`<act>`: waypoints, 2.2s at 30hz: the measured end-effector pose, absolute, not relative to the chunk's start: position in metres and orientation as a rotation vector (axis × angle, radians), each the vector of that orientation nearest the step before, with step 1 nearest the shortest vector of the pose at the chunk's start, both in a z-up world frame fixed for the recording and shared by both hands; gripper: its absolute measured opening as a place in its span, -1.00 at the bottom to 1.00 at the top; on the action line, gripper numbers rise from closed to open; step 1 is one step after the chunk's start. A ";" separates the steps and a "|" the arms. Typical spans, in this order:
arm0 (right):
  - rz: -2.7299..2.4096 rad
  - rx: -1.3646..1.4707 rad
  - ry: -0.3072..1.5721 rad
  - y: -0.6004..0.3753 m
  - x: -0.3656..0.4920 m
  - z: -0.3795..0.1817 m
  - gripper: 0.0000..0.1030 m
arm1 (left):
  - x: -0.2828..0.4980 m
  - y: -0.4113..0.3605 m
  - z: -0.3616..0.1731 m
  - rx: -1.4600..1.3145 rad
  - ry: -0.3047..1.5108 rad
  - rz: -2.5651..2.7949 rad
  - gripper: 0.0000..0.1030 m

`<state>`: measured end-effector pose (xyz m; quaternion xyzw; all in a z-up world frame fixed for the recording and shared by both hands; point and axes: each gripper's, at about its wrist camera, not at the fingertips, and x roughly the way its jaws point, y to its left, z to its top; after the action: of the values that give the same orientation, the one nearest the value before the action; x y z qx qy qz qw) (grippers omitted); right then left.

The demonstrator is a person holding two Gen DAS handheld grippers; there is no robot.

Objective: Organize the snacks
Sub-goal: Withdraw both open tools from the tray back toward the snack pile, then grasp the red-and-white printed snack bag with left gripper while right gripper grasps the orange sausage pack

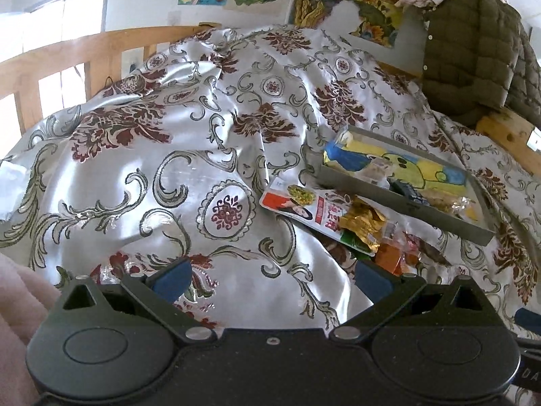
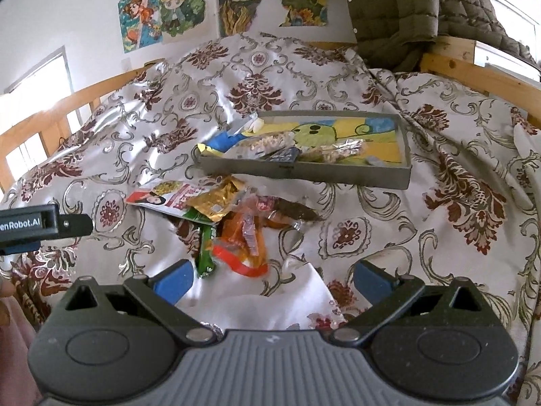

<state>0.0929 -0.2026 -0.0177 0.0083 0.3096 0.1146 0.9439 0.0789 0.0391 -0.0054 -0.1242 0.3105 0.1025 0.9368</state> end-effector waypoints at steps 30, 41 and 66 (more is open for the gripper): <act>0.285 -0.116 0.656 -0.188 0.146 -0.030 1.00 | 0.155 0.043 -0.028 -0.178 0.712 0.220 0.98; 0.313 -0.207 0.649 -0.180 0.166 -0.036 1.00 | 0.188 0.041 -0.029 -0.109 0.721 0.178 0.98; 0.392 -0.030 0.716 -0.183 0.194 -0.064 0.91 | 0.230 0.068 -0.072 -0.680 0.719 0.025 0.35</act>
<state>0.1941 -0.1830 -0.0636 -0.0144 0.3482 0.1904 0.9178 0.2297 0.0677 -0.0722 -0.3265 0.3450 0.0120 0.8799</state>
